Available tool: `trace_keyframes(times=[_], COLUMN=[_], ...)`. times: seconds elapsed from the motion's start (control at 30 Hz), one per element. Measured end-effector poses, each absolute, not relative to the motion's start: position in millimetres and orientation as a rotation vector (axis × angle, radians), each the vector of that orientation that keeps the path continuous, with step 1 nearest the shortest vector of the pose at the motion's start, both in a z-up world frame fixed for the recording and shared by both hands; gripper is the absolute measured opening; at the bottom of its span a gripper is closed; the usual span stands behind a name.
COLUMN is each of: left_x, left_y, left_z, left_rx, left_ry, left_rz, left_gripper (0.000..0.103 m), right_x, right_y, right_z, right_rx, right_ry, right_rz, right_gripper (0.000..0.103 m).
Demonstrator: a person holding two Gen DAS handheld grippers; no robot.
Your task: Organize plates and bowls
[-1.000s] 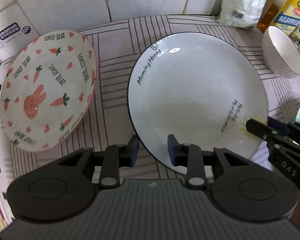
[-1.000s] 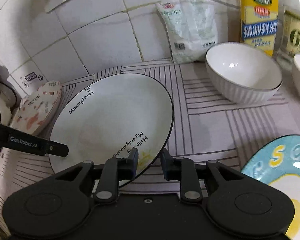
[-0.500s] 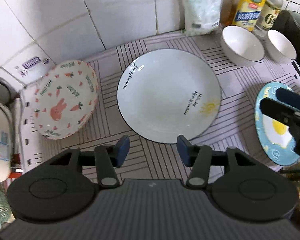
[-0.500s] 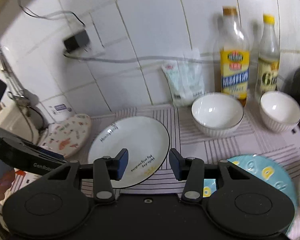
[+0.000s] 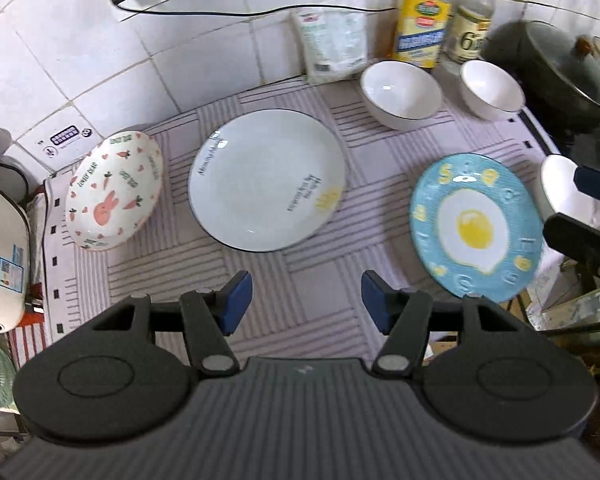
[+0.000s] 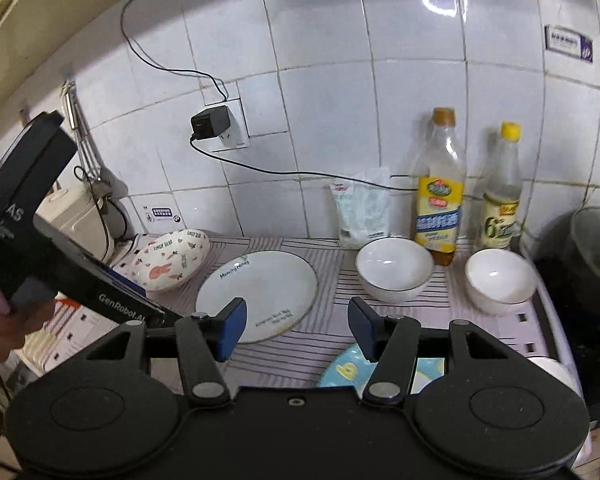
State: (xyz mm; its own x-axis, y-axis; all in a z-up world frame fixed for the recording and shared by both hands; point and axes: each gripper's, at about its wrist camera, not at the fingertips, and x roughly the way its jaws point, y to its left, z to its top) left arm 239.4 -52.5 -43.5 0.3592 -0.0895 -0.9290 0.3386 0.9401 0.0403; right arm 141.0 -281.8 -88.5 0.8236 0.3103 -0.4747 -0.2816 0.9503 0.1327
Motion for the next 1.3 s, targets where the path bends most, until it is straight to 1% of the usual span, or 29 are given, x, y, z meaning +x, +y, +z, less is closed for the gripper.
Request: trace_keyframes(times=[0.13, 0.27, 0.37, 0.4, 0.5, 0.63, 0.67, 0.7, 0.73, 0.77, 0.87, 1.0, 1.07, 1.17, 1.23, 1.27, 1.3], left_x=[223.0, 209.0, 201.6, 198.8, 193.9, 191.3, 192.1, 193.1, 193.4, 193.2, 196.8, 203.8, 208.3, 215.2, 217.8, 219.0, 220.6], left_y=[-73.1, -91.9, -104.9, -109.5, -121.4, -133.6, -135.0, -135.6, -135.0, -134.0, -138.2, -144.7, -146.3, -148.4, -149.6, -150.8, -151.6], left_z=[-42.3, -46.1, -50.1, -51.8, -59.9, -77.1, -83.2, -89.0, -95.5, -104.9, -129.3, -155.2, -168.2, -185.8, -195.1, -199.1, -202.7], left_rx=[0.252, 0.261, 0.258, 0.256, 0.26, 0.25, 0.227, 0.2, 0.166, 0.133, 0.122, 0.11, 0.078, 0.06, 0.064, 0.068, 0.071], left_ry=[1.174, 1.177, 1.18, 1.178, 1.178, 1.185, 1.179, 1.166, 1.141, 1.117, 1.124, 1.13, 1.138, 1.171, 1.166, 1.164, 1.164], left_rz=[-0.285, -0.298, -0.309, -0.317, -0.336, -0.36, -0.371, -0.382, -0.393, -0.398, -0.375, -0.361, -0.336, -0.304, -0.299, -0.299, -0.306], left_gripper=[0.06, 0.063, 0.069, 0.073, 0.077, 0.079, 0.081, 0.085, 0.085, 0.086, 0.085, 0.086, 0.086, 0.085, 0.083, 0.083, 0.081], right_x=[119.7, 103.9, 96.2, 94.3, 87.9, 87.7, 87.8, 88.3, 89.9, 92.1, 101.6, 116.3, 126.4, 136.4, 141.9, 144.1, 146.5], right_y=[-302.9, -322.5, -333.5, -336.6, -345.7, -359.0, -362.8, -366.6, -371.7, -376.8, -391.0, -399.9, -406.6, -407.6, -405.7, -405.7, -405.4], right_z=[-88.0, -94.4, -102.2, -105.5, -120.4, -151.8, -161.7, -171.9, -184.6, -196.6, -231.6, -264.7, -277.8, -287.8, -290.5, -291.7, -292.3], right_rx=[0.026, 0.016, 0.0, -0.005, -0.014, 0.026, 0.045, 0.069, 0.106, 0.146, 0.252, 0.288, 0.349, 0.354, 0.352, 0.362, 0.372], right_ry=[0.497, 0.494, 0.499, 0.501, 0.499, 0.505, 0.498, 0.487, 0.478, 0.475, 0.492, 0.52, 0.539, 0.537, 0.542, 0.548, 0.552], right_rz=[0.298, 0.282, 0.267, 0.267, 0.278, 0.258, 0.241, 0.226, 0.207, 0.192, 0.148, 0.134, 0.137, 0.127, 0.154, 0.165, 0.177], right_gripper=[0.068, 0.073, 0.082, 0.089, 0.09, 0.09, 0.09, 0.09, 0.09, 0.09, 0.089, 0.087, 0.084, 0.078, 0.068, 0.065, 0.058])
